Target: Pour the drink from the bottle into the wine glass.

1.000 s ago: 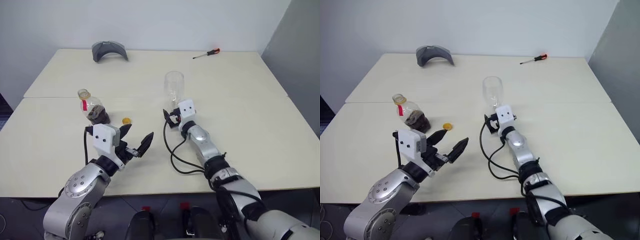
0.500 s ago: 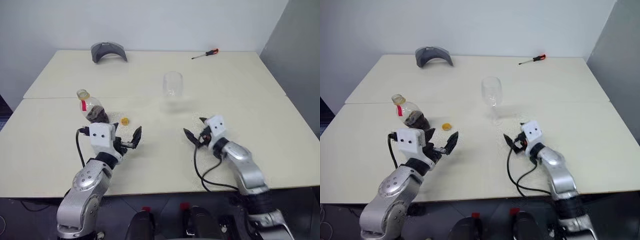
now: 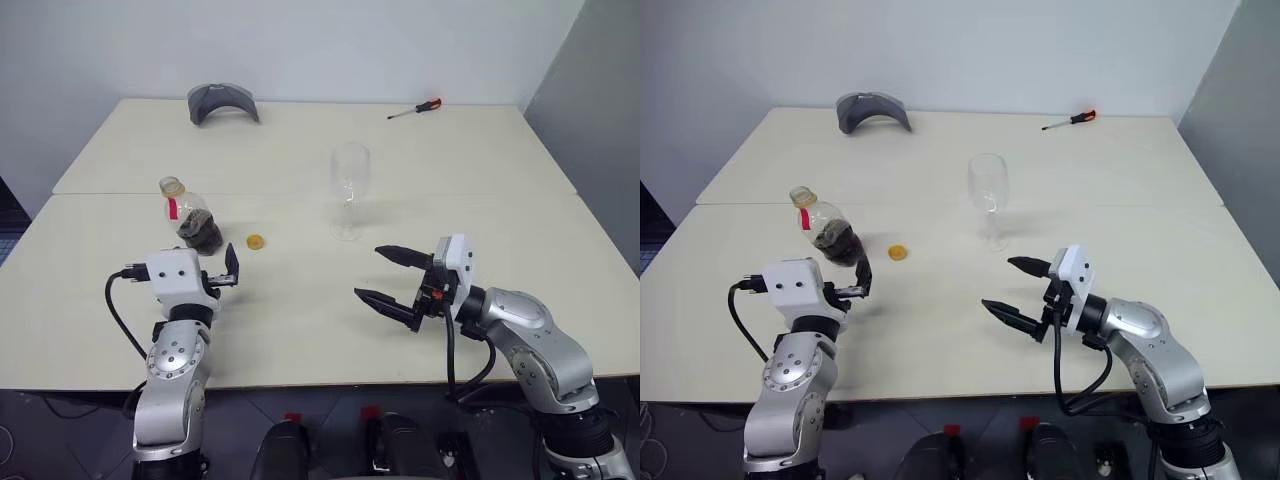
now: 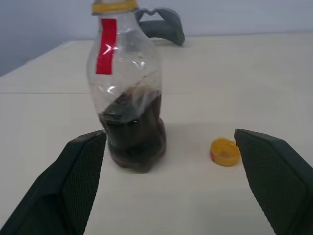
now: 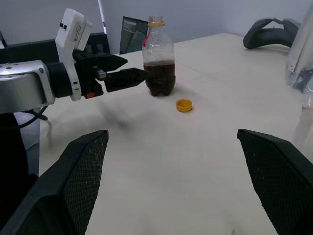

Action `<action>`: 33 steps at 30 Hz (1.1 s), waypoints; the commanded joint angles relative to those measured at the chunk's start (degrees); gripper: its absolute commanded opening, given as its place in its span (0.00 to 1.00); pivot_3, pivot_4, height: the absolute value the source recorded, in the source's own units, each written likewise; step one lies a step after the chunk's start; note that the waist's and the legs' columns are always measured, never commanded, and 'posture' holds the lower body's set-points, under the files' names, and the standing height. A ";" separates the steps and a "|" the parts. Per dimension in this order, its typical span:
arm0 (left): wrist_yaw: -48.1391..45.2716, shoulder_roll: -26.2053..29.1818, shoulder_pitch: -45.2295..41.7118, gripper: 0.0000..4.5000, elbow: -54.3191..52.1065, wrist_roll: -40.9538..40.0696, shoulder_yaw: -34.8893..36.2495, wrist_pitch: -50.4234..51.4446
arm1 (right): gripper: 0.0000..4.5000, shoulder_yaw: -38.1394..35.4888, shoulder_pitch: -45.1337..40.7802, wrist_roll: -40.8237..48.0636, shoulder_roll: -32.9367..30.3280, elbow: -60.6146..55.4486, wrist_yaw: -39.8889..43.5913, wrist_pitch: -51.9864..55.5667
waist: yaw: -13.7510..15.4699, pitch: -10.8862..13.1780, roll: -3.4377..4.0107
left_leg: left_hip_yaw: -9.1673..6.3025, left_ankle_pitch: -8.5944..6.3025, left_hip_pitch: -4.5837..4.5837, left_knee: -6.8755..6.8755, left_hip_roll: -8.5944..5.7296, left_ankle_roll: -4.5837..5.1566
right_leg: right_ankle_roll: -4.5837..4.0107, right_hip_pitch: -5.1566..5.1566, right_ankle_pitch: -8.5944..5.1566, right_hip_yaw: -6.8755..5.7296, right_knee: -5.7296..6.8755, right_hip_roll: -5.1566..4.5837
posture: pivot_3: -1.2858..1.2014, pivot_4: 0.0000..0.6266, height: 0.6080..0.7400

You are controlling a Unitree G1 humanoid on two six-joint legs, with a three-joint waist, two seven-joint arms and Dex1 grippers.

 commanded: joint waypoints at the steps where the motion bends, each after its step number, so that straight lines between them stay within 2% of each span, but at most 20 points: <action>1: 0.27 -0.08 -1.30 1.00 0.75 0.31 2.14 -2.68 | 1.00 0.02 -2.03 1.87 0.27 -1.70 0.53 -0.93 | 0.15 0.00 -0.01 | -0.01 0.00 0.00 0.01 0.00 0.00 | 0.00 0.00 0.00 -0.01 0.00 0.00 | 0.52 0.24 1.00; 16: -3.30 -0.42 -7.52 1.00 8.25 -1.45 2.62 -6.26 | 1.00 0.94 -4.30 2.53 1.54 -1.24 -2.94 0.73 | 0.35 -0.03 -0.06 | 0.00 0.00 -0.01 0.05 0.00 0.00 | 0.00 0.02 0.00 -0.04 0.02 0.00 | 0.52 0.24 1.00; 33: -6.23 2.57 -12.05 1.00 14.41 -2.31 5.06 -7.94 | 1.00 0.81 -4.52 3.41 2.60 -1.48 -5.79 2.45 | 0.30 -0.04 -0.07 | 0.00 0.01 0.00 0.12 0.01 0.00 | -0.01 0.02 0.01 -0.04 0.12 0.00 | 0.52 0.24 1.00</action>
